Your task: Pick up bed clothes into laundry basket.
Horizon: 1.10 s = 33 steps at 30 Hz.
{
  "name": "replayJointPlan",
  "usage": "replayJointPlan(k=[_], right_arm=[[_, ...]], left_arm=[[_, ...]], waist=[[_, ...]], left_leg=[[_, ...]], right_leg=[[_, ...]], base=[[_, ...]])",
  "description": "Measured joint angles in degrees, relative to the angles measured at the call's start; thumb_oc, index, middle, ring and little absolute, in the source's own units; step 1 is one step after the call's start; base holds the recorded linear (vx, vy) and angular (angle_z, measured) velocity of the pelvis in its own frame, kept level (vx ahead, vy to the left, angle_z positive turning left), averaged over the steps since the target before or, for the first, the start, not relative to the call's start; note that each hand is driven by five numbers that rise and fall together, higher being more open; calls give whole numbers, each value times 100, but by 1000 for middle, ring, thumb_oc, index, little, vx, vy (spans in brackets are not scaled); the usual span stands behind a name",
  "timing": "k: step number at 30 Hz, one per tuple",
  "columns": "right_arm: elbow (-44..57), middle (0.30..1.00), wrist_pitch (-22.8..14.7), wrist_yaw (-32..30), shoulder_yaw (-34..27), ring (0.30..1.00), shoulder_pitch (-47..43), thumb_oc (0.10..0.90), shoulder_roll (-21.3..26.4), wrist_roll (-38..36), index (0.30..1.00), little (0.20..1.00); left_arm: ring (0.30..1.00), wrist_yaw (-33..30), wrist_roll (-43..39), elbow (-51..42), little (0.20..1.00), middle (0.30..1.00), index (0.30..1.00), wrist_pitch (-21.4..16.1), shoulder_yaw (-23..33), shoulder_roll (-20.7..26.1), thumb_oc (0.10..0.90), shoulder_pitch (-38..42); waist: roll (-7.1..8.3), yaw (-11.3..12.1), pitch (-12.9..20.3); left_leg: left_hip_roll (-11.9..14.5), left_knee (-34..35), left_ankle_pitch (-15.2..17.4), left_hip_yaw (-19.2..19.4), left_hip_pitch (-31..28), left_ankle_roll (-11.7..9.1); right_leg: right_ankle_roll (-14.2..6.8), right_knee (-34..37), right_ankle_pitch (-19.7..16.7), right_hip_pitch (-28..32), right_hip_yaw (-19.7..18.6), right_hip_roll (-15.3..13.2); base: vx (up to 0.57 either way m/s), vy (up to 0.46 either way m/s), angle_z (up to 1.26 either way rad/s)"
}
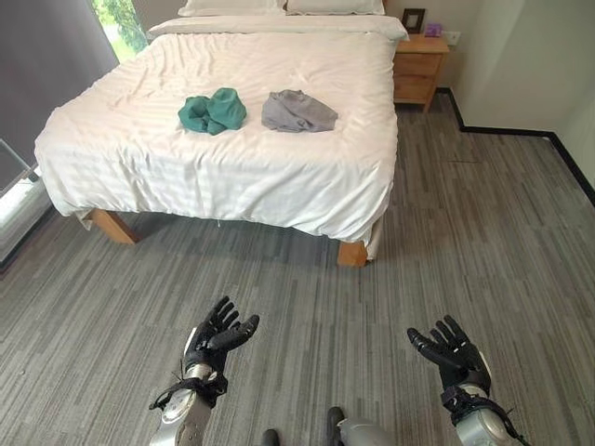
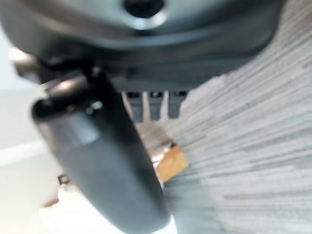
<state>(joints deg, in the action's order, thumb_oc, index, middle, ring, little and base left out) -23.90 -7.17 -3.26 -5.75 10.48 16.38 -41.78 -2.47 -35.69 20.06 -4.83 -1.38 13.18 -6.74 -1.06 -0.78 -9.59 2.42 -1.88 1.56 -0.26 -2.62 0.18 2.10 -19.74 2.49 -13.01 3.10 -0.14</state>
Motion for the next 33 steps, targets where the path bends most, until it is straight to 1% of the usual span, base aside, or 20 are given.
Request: replayJointPlan(k=[6, 11, 12, 13, 14, 16, 17, 18, 19, 20, 23, 24, 25, 26, 28, 29, 30, 31, 32, 33], right_arm=[[-9, 900, 2, 11, -136, 900, 56, 800, 12, 120, 900, 900], [-8, 900, -8, 4, -147, 900, -107, 800, -60, 105, 900, 900], [1, 900, -9, 9, -112, 900, -277, 800, -148, 95, 900, 900], [-5, 900, -9, 11, -96, 900, -338, 800, -160, 95, 900, 900], [9, 900, -14, 20, -36, 900, -378, 800, -158, 95, 900, 900], [33, 900, -20, 40, 39, 900, -424, 800, -173, 93, 900, 900], [111, 900, -53, 63, 88, 900, -452, 800, -154, 94, 900, 900], [167, 900, -50, 65, 110, 900, -411, 800, -166, 94, 900, 900], [266, 900, -51, 79, 129, 900, -310, 800, -198, 90, 900, 900], [301, 900, -52, 117, 112, 900, -311, 800, -197, 88, 900, 900], [311, 900, -53, 177, 52, 900, -238, 800, -200, 64, 900, 900], [282, 900, -56, 164, -5, 900, -183, 800, -202, 16, 900, 900], [259, 900, -56, 151, -52, 900, -122, 800, -248, -7, 900, 900], [230, 900, -58, 156, -82, 900, -82, 800, -249, -11, 900, 900], [170, 900, -45, 104, -198, 900, 0, 800, -293, -9, 900, 900], [165, 900, -38, 74, -218, 900, 43, 800, -287, -10, 900, 900], [159, 900, -32, 66, -223, 900, 189, 800, -285, -6, 900, 900], [42, 900, -34, 83, -237, 900, 131, 800, -260, -5, 900, 900], [-139, 900, -26, 100, -264, 900, 50, 800, -142, -9, 900, 900], [-121, 900, -19, 117, -344, 900, 66, 800, -122, -99, 900, 900]], left_arm=[[900, -63, 25, -3, 900, 900, 900, -51, 462, -2, 800, 44], [900, -75, -30, 23, 900, 900, 900, -124, 704, -59, 800, -61], [900, -112, -31, 30, 900, 900, 900, -123, 792, -52, 800, -112], [900, -116, -31, 71, 900, 900, 900, -122, 805, -56, 800, -112], [900, -121, -30, 78, 900, 900, 900, -124, 827, -58, 800, -142], [900, -196, -31, 163, 900, 900, 900, -124, 836, -68, 800, -99], [900, -212, -31, 193, 900, 900, 900, -126, 839, -83, 800, -117], [900, -219, -29, 186, 900, 900, 900, -128, 835, -56, 800, -131], [900, -224, -31, 162, 900, 900, 900, -149, 859, 35, 800, -152], [900, -227, -32, 128, 900, 900, 900, -168, 905, 62, 800, -119], [900, -231, -67, 130, 900, 900, 900, -241, 1002, 169, 800, -54], [900, -235, -225, 174, 900, 900, 900, -277, 1100, 182, 800, 14], [900, -235, -257, 203, 900, 900, 900, -377, 1141, 231, 800, 41], [900, -236, -258, 204, 900, 900, 900, -408, 1145, 221, 800, 44], [900, -235, -256, 194, 900, 900, 900, -442, 1145, 152, 800, 43], [900, -233, -262, 180, 900, 900, 900, -451, 1148, 59, 800, 28], [900, -225, -339, 157, 900, 900, 900, -497, 1118, -74, 800, -51], [900, -175, -434, 174, 900, 900, 900, -502, 1052, -87, 800, -82], [900, -79, -498, 233, 900, 900, 900, -488, 914, -152, 800, -126], [900, -41, -552, 221, 900, 900, 900, -461, 810, -145, 800, -167]], waist=[[60, 46, -5], [133, 322, 14], [140, 355, 13], [161, 386, -4], [156, 399, -2], [174, 406, -64], [46, 336, -153], [40, 330, -166], [-18, 285, -145], [-22, 257, -189], [-35, 95, -268], [-70, -73, -307], [26, -185, -336], [49, -226, -338], [94, -302, -314], [90, -330, -292], [140, -334, -222], [200, -332, -249], [211, -338, -163], [239, -294, -135]], left_leg=[[-47, -28, 57, -23, 70, 20], [-166, -174, 148, -53, 188, 79], [-213, -195, 126, -47, 190, 53], [-296, -263, 147, -58, 219, 201], [-355, -275, 153, -59, 194, 274], [-597, -669, 483, -119, 260, 666], [-590, -938, 678, -376, 278, 375], [-642, -995, 718, -407, 278, 461], [-692, -977, 733, -622, 268, 553], [-687, -998, 718, -733, 303, 586], [-733, -989, 714, -1033, 348, 591], [-755, -1113, 779, -1294, 377, 502], [-818, -1103, 892, -1441, 251, 450], [-828, -1178, 1040, -1512, 200, 420], [-799, -1293, 1334, -1789, 42, 320], [-658, -1155, 1405, -1849, -103, 322], [-559, -1348, 1354, -1863, -429, -33], [-581, -2184, 1413, -1683, -180, -226], [-530, -3799, 1099, -1419, 481, -664], [-493, -4725, 607, -1127, 879, -696]], right_leg=[[22, 6, 16, -2, -5, -45], [4, -20, 21, -57, 24, -128], [-61, -38, 14, -80, 47, -188], [-149, -78, 7, -78, 82, -252], [-340, -174, 54, -91, 108, -335], [-614, -662, 160, -116, 125, -614], [-656, -1351, 173, -279, 122, -713], [-693, -1704, 172, -426, 119, -802], [-805, -1828, 227, -668, 115, -815], [-897, -1649, 286, -713, 111, -793], [-924, -984, 292, -834, 84, -758], [-967, -194, 262, -808, -230, -612], [-1096, 619, 64, -799, -387, -624], [-1082, 906, -45, -825, -522, -593], [-1192, 1371, -117, -708, -227, -611], [-1100, 1118, -158, -632, -126, -570], [-746, 551, -93, -369, 25, -453], [-544, 345, -277, -296, 51, -403], [-109, 133, -132, -150, 146, -323], [-4, 190, -148, -28, 189, -274]], base=[[87, 45, 0], [94, 128, 6], [101, 185, 11], [163, 252, 15], [206, 184, 32], [304, 126, 47], [372, 41, 44], [471, -52, 69], [539, -111, 58], [539, -145, 76], [541, -190, 68], [581, -252, 76], [600, -319, 83], [762, -446, 70], [509, -334, 60], [519, -263, 80], [506, -339, 78], [546, -447, 80], [478, -493, 36], [439, -403, 13]])
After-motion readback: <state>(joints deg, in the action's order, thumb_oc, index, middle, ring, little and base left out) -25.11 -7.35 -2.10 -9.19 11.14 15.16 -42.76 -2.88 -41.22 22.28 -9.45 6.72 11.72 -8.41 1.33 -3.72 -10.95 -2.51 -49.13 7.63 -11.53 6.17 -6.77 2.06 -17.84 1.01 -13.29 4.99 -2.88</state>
